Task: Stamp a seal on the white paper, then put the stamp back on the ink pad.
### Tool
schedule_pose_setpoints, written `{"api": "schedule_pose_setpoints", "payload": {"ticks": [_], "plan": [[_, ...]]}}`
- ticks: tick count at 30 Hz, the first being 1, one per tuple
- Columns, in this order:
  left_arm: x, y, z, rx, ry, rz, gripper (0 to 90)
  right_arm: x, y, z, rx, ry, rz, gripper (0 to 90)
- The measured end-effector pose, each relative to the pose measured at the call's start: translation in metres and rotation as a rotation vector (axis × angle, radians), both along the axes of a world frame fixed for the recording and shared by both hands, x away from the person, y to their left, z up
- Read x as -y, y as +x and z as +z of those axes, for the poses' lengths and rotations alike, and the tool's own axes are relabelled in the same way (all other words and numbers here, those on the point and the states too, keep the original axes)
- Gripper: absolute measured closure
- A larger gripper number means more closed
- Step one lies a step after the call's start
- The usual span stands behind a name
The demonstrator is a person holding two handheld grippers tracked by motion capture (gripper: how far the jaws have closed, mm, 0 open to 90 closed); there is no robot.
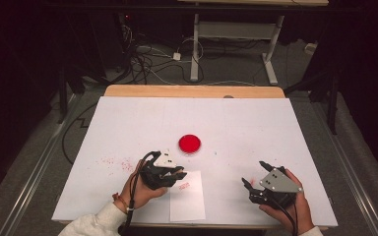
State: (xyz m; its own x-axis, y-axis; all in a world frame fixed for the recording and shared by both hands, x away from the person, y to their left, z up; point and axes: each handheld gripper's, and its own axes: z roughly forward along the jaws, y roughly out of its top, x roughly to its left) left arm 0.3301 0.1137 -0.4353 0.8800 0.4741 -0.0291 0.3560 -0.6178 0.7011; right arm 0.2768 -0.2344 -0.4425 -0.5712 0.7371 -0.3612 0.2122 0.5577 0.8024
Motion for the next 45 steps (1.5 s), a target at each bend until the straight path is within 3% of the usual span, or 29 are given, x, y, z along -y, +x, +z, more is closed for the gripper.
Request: {"api": "schedule_pose_setpoints", "payload": {"ticks": [21, 29, 36, 45], "plan": [[-0.021, 0.007, 0.001, 0.015, 0.029, 0.057, 73.8, -0.001, 0.004, 0.0, -0.001, 0.001, 0.003, 26.1], [-0.028, 0.012, 0.006, 0.021, 0.016, 0.076, 73.8, -0.001, 0.005, 0.001, 0.0, 0.003, 0.004, 26.1], [-0.03, 0.022, 0.008, 0.011, 0.01, 0.082, 73.8, -0.003, 0.005, -0.001, -0.008, 0.002, 0.011, 26.1], [-0.019, 0.044, 0.024, 0.035, 0.016, 0.07, 73.8, 0.0, 0.001, -0.001, -0.004, 0.006, -0.001, 26.1]]}}
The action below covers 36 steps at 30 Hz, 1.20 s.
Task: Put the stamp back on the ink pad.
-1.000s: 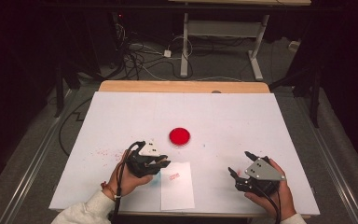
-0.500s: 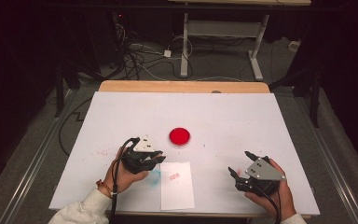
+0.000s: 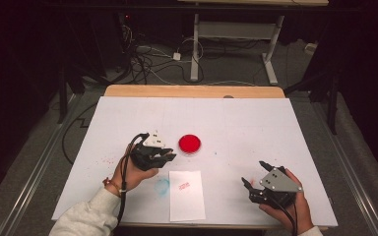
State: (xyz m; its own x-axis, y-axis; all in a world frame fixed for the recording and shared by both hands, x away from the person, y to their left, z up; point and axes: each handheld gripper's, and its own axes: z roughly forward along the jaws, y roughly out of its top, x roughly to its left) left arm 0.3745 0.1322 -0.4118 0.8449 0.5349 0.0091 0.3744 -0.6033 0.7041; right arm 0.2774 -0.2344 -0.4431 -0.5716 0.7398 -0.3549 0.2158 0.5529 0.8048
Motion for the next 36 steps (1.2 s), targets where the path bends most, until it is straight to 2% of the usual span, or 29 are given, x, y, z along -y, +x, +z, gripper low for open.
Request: {"api": "schedule_pose_setpoints", "payload": {"ticks": [4, 8, 13, 18, 20, 25, 36], "plan": [[0.014, 0.014, 0.004, 0.005, 0.027, -0.016, 73.7, -0.001, 0.001, -0.001, -0.003, -0.006, 0.003, 26.1], [0.025, 0.027, 0.004, -0.004, 0.023, -0.019, 73.7, -0.001, 0.002, -0.001, -0.006, -0.004, 0.005, 26.1], [0.037, 0.044, 0.001, -0.024, 0.03, -0.019, 73.7, -0.001, 0.002, -0.002, -0.008, -0.005, 0.007, 26.1], [0.046, 0.056, -0.006, -0.034, 0.057, -0.006, 73.7, -0.001, 0.002, -0.002, -0.008, -0.006, 0.005, 26.1], [0.048, 0.061, -0.009, -0.049, 0.049, -0.006, 73.7, -0.001, 0.002, -0.002, -0.009, -0.008, 0.008, 26.1], [0.058, 0.07, -0.017, -0.059, 0.078, 0.009, 73.7, -0.001, 0.003, -0.002, -0.011, -0.012, 0.007, 26.2], [0.066, 0.084, -0.033, -0.099, 0.104, 0.031, 73.5, -0.001, 0.003, -0.004, -0.018, -0.017, 0.009, 26.3]]}}
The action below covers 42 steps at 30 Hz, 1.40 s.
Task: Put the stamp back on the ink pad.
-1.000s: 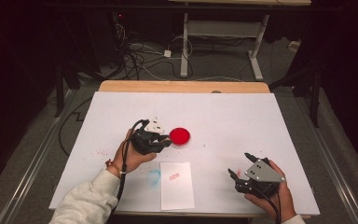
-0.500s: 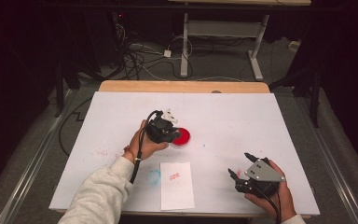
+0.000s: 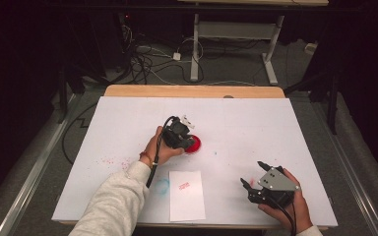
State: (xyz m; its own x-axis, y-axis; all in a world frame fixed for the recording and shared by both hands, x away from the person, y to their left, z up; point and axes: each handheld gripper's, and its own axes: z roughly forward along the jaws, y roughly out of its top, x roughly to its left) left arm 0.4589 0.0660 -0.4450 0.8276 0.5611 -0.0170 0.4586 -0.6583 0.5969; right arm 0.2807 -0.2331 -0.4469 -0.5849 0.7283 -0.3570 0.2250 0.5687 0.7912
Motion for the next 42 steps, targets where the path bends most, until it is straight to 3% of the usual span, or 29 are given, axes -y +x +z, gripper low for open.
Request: {"api": "schedule_pose_setpoints", "payload": {"ticks": [9, 16, 26, 39, 42], "plan": [[0.004, 0.004, -0.007, -0.004, 0.015, 0.015, 72.9, 0.0, 0.0, 0.0, -0.001, -0.004, 0.004, 26.5], [0.005, 0.004, -0.007, 0.0, 0.003, 0.023, 68.7, 0.0, 0.0, 0.0, -0.002, -0.003, 0.003, 26.5], [-0.003, -0.004, 0.01, 0.061, -0.061, 0.035, 59.1, 0.0, 0.0, 0.0, 0.001, -0.002, 0.004, 26.6], [-0.011, -0.026, 0.035, 0.192, -0.117, 0.04, 30.6, 0.001, -0.001, 0.001, 0.004, 0.0, 0.001, 26.6], [-0.012, -0.028, 0.036, 0.205, -0.126, 0.041, 26.9, 0.001, -0.001, 0.001, 0.003, -0.001, -0.001, 26.6]]}}
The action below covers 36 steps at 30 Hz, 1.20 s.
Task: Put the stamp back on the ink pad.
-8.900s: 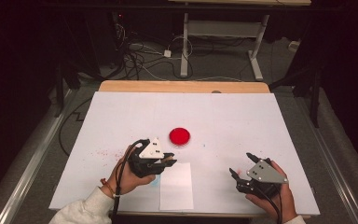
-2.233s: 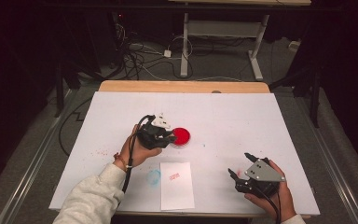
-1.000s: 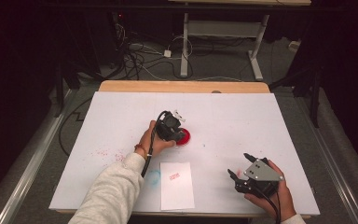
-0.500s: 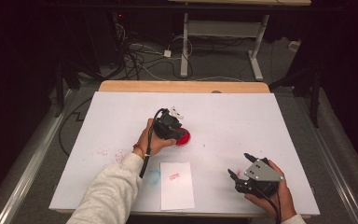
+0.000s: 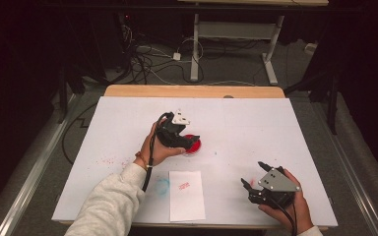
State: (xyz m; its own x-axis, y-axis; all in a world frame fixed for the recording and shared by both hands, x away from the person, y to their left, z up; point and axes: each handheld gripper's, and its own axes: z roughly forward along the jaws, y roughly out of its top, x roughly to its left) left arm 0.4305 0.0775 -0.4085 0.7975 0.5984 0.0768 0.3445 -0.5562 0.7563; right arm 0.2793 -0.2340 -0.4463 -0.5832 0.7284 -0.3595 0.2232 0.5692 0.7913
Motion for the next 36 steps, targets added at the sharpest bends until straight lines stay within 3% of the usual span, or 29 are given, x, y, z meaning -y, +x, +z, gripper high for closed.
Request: {"api": "schedule_pose_setpoints", "payload": {"ticks": [1, 7, 14, 22, 25, 36], "plan": [[-0.002, -0.004, 0.002, 0.013, -0.016, -0.008, 25.4, 0.0, 0.0, 0.0, 0.0, 0.0, -0.002, 26.6], [-0.005, -0.016, 0.007, 0.079, -0.022, -0.022, 21.8, 0.0, 0.0, 0.0, 0.0, -0.002, -0.001, 26.6], [-0.01, -0.031, 0.008, 0.117, -0.036, -0.034, 19.7, -0.001, -0.001, 0.0, 0.004, -0.002, 0.002, 26.6], [-0.02, -0.055, 0.007, 0.193, -0.043, -0.056, 18.9, 0.0, -0.002, 0.002, 0.002, 0.02, 0.0, 26.5], [-0.023, -0.064, 0.007, 0.224, -0.012, -0.071, 18.9, 0.001, -0.002, 0.002, 0.005, 0.024, 0.003, 26.6], [-0.049, -0.093, 0.009, 0.311, 0.002, -0.071, 18.9, 0.002, -0.004, 0.005, 0.018, 0.033, 0.001, 26.6]]}}
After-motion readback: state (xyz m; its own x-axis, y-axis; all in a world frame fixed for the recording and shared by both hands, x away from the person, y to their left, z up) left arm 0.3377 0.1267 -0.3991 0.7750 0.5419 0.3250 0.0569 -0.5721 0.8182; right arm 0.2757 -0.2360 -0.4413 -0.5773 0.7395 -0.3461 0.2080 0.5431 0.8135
